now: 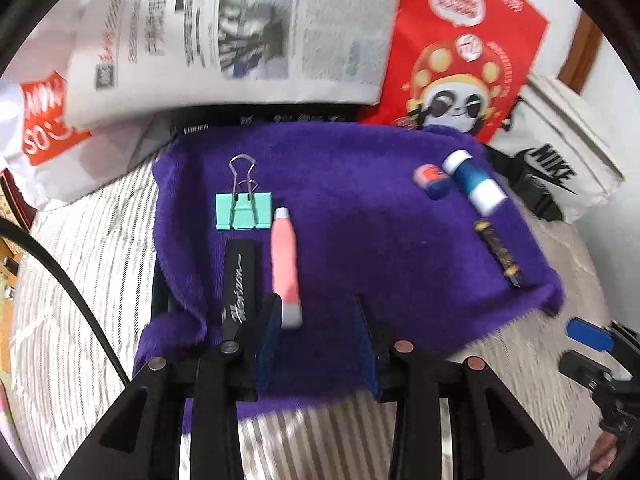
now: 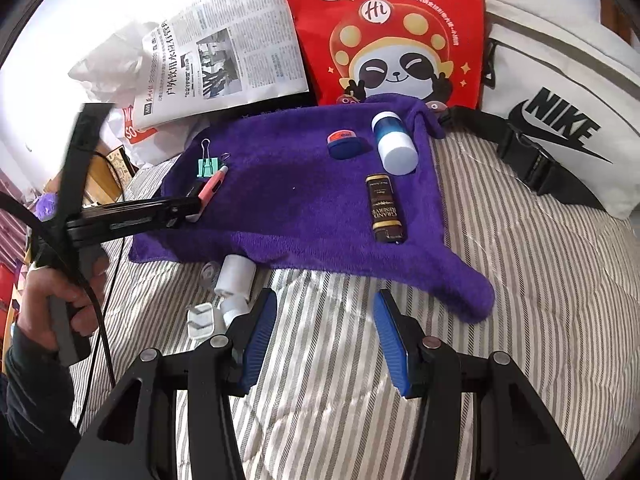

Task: Organize rigid objects
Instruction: 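Grasp the clear round plastic lid beside the towel with the left tool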

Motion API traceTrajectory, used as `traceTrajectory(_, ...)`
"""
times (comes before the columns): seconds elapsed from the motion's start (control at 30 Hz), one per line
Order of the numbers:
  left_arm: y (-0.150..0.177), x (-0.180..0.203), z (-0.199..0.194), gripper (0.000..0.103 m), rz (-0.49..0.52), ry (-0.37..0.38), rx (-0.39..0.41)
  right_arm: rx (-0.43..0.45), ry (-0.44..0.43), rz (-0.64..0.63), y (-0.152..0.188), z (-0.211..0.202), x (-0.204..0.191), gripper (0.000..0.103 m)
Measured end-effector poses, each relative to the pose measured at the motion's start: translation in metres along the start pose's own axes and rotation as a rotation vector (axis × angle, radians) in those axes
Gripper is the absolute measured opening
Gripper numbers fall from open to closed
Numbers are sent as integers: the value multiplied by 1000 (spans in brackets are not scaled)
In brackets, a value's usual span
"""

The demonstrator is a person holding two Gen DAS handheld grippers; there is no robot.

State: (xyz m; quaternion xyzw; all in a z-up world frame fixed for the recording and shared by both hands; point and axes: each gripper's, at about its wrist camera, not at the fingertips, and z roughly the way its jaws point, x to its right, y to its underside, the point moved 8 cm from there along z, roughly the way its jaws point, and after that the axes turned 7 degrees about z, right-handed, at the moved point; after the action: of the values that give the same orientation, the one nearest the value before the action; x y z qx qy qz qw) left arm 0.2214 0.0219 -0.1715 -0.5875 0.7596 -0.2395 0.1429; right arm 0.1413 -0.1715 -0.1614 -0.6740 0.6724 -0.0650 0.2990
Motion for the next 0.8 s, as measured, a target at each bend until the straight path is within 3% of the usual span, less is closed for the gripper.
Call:
traceTrajectory(0.23, 21, 35, -30, 34, 42, 59, 19, 24, 12, 7, 9, -18, 5, 50)
traceTrajectory(0.53, 54, 58, 1, 35, 114, 49, -68, 35, 35, 9, 21, -35, 17, 50)
traceTrajectory(0.6, 55, 62, 3, 36, 115, 79, -59, 35, 46, 7, 23, -37, 20, 50)
traceTrajectory(0.8, 55, 70, 9, 36, 165, 63, -72, 35, 56, 1, 30, -40, 24, 50)
